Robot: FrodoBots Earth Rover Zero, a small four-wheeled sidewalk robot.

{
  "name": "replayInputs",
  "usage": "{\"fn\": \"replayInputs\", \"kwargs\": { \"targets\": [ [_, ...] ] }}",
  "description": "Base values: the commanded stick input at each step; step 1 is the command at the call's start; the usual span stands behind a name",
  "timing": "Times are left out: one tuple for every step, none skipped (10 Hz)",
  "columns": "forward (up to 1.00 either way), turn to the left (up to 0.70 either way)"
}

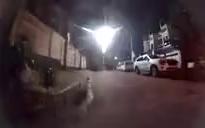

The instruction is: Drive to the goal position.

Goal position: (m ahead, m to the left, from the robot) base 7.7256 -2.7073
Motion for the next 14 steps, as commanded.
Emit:
{"fn": "replayInputs", "kwargs": {
  "targets": [
    [0.7, 0.0],
    [0.7, 0.0],
    [0.7, 0.0],
    [0.7, 0.0],
    [0.7, 0.0],
    [0.7, 0.0],
    [0.7, 0.0],
    [0.7, -0.03],
    [0.7, -0.08],
    [0.7, -0.13],
    [0.7, -0.11],
    [0.7, -0.08],
    [0.7, -0.06],
    [0.7, -0.03]
  ]
}}
